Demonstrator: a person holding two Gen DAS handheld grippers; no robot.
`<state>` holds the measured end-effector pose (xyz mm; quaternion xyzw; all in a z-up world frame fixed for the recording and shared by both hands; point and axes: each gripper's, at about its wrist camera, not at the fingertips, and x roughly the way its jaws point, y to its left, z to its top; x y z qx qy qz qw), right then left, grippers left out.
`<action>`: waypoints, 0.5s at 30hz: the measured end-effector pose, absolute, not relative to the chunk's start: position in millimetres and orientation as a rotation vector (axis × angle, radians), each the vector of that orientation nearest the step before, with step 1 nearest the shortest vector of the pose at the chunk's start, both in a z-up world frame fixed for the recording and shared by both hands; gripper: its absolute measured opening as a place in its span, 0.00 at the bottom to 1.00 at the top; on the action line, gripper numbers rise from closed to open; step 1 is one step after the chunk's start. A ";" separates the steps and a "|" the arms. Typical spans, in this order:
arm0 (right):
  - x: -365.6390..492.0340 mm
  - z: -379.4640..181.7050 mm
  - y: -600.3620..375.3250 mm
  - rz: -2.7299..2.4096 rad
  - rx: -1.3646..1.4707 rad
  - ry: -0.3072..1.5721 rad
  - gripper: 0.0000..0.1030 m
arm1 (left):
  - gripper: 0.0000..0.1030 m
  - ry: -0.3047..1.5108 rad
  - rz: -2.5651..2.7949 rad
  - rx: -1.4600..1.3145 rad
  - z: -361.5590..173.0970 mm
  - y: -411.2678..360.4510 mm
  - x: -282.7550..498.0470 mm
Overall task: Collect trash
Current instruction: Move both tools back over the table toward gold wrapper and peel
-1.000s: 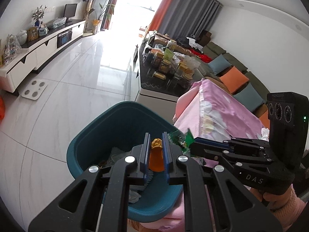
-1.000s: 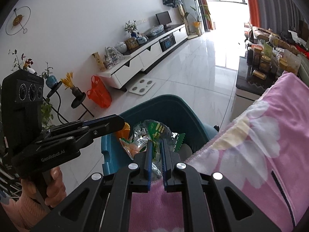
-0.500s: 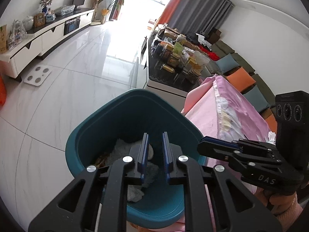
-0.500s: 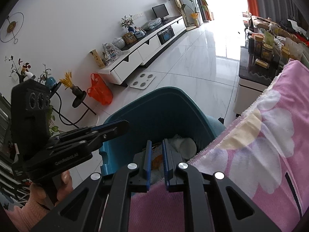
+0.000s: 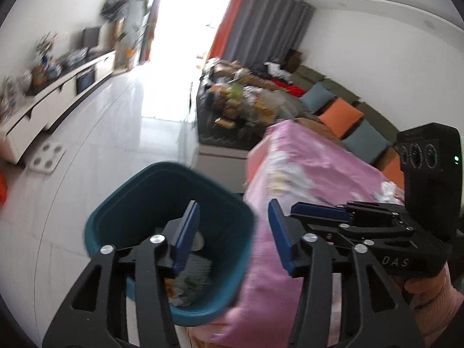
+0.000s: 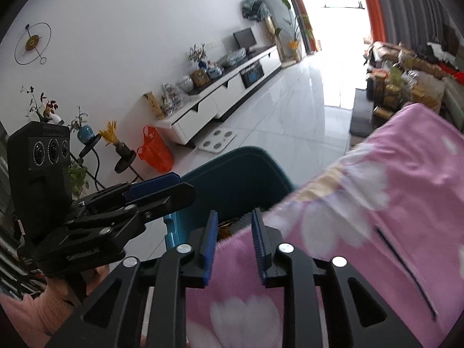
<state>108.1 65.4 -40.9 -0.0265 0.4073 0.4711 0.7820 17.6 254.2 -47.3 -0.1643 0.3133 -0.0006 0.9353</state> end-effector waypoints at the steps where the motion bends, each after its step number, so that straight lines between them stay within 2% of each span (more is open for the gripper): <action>1: 105.8 -36.9 53.9 1.006 -0.048 0.865 0.25 | 0.50 0.628 -0.028 -0.318 -42.4 242.8 17.7; 3: 102.9 -30.4 29.8 0.978 -0.027 0.842 0.26 | 0.55 0.614 -0.084 -0.298 -36.4 221.7 18.2; 15: 92.2 -17.4 -117.4 0.721 0.078 0.769 0.28 | 0.56 0.673 -0.400 -0.186 -43.4 89.1 30.8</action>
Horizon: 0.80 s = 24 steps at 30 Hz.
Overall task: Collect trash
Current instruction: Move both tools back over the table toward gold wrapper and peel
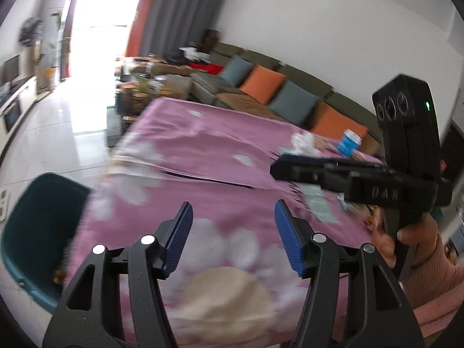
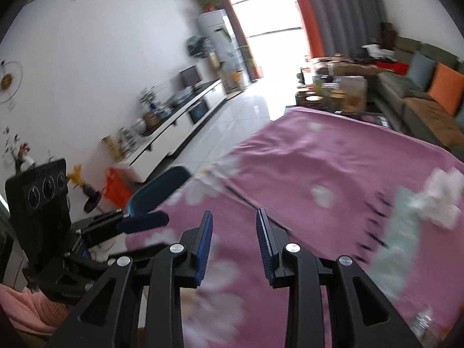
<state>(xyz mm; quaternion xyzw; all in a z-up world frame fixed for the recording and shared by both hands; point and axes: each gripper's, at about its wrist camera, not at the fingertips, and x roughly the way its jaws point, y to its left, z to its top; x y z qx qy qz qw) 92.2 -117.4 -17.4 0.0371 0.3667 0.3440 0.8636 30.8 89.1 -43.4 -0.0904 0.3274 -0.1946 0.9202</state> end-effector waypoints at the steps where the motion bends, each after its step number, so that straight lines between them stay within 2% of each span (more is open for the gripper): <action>1: 90.4 -18.8 -129.0 0.700 0.083 0.766 0.28 | 0.56 0.680 -0.425 -0.177 -45.2 77.3 31.6; 17: 63.6 -15.6 -278.7 0.388 0.195 0.701 0.29 | 0.57 0.823 -0.816 -0.074 -72.0 -80.0 32.9; 24: 49.8 -22.7 -328.4 0.289 0.262 0.689 0.29 | 0.60 0.887 -0.921 -0.053 -79.6 -132.2 39.5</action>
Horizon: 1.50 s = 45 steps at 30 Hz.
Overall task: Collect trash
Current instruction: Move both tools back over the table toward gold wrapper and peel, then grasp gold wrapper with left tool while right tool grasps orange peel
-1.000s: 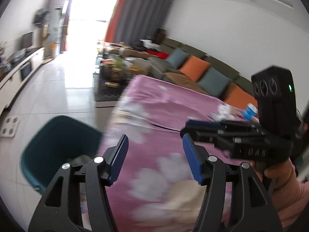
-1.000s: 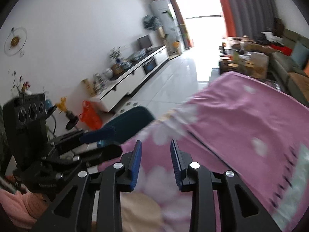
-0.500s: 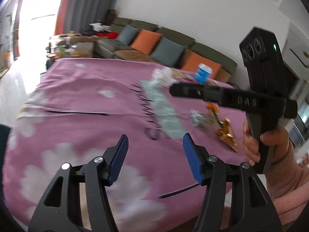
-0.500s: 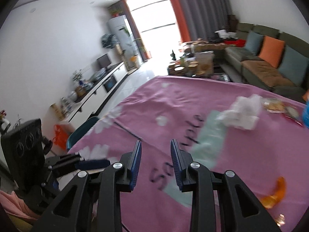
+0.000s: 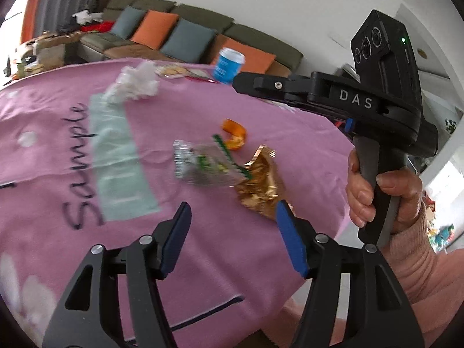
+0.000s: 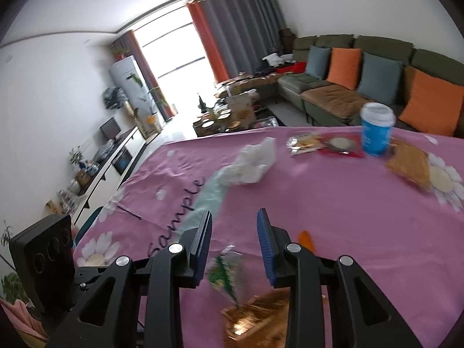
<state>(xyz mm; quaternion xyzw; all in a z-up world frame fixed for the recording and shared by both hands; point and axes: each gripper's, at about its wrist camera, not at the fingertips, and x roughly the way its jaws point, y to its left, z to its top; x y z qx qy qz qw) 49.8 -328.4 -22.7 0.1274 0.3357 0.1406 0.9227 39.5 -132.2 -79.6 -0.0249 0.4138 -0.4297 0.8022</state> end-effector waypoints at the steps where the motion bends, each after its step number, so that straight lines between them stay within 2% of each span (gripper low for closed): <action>1: 48.8 -23.1 -331.3 0.283 0.265 0.689 0.29 | 0.60 0.892 -0.926 -0.043 -81.3 -139.6 40.4; 14: 38.2 -36.4 -358.9 0.248 0.324 0.692 0.29 | 0.67 0.968 -0.946 0.007 -96.9 -191.6 52.0; 16: 37.3 -38.2 -361.2 0.245 0.330 0.692 0.29 | 0.64 0.966 -0.941 0.012 -96.3 -194.5 52.8; 17: 36.1 -38.7 -362.5 0.243 0.333 0.692 0.29 | 0.58 0.961 -0.933 0.025 -95.9 -197.1 52.0; 18: 35.2 -39.4 -364.0 0.241 0.336 0.691 0.29 | 0.48 0.954 -0.926 0.041 -96.3 -198.7 50.9; 19: 35.5 -39.1 -364.1 0.240 0.338 0.691 0.29 | 0.46 0.945 -0.920 0.066 -97.0 -200.9 48.6; 30: 33.0 -40.2 -366.8 0.234 0.347 0.688 0.29 | 0.41 0.939 -0.982 0.041 -96.2 -186.9 32.8; 45: 44.3 -52.8 -357.0 0.220 0.347 0.736 0.29 | 0.40 0.879 -0.947 -0.069 -76.0 -111.3 18.4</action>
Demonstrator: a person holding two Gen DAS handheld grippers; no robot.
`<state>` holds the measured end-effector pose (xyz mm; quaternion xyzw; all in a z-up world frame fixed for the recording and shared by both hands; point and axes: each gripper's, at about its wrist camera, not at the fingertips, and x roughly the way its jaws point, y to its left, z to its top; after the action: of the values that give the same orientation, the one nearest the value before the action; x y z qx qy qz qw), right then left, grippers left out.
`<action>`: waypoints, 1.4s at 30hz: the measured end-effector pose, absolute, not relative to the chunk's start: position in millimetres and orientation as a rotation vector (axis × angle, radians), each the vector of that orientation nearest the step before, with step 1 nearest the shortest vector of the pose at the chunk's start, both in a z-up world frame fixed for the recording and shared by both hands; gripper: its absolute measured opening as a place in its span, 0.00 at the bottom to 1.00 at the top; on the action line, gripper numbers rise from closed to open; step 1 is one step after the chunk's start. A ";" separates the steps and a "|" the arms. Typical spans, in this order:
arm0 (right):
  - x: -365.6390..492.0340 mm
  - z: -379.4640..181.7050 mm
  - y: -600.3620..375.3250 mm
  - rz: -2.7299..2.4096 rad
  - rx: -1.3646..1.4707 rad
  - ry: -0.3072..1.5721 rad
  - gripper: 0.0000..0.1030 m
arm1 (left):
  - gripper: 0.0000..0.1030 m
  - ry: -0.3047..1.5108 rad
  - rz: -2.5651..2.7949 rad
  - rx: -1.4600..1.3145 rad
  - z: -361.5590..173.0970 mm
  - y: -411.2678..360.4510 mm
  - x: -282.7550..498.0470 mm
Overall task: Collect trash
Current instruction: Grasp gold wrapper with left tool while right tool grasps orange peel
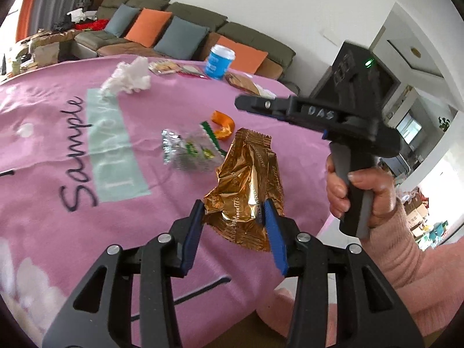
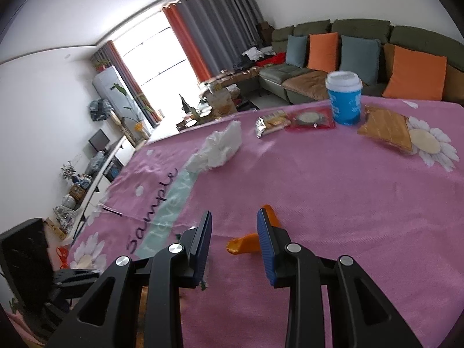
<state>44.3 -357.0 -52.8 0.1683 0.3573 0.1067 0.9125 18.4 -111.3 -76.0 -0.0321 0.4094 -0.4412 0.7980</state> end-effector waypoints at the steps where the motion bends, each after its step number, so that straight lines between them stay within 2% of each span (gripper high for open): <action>1: 46.0 -56.0 -358.2 0.210 0.352 0.747 0.32 | 0.40 0.870 -0.939 -0.071 -73.8 -105.1 17.2; 3: 49.5 -63.2 -359.7 0.192 0.362 0.767 0.36 | 0.40 0.856 -0.926 -0.078 -69.8 -95.3 16.5; 11: 61.4 -83.6 -357.2 0.178 0.387 0.831 0.36 | 0.41 0.805 -0.832 -0.136 -54.9 -52.1 25.8; 14: 62.7 -85.0 -356.5 0.171 0.385 0.838 0.35 | 0.41 0.794 -0.790 -0.158 -51.9 -35.0 27.7; 16: 62.9 -85.7 -357.4 0.161 0.388 0.841 0.29 | 0.41 0.789 -0.767 -0.172 -50.9 -24.3 29.4; 22: 61.8 -84.2 -357.4 0.153 0.391 0.837 0.26 | 0.41 0.777 -0.701 -0.205 -50.4 2.8 33.4; 42: 56.6 -8.0 -283.8 0.358 0.251 0.664 0.24 | 0.41 0.713 -0.538 -0.271 -43.2 73.4 27.9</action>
<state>56.6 -283.8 -8.0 0.1221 0.3231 0.1744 0.9221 27.9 73.4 -43.2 -0.1306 0.3435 -0.2593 0.8932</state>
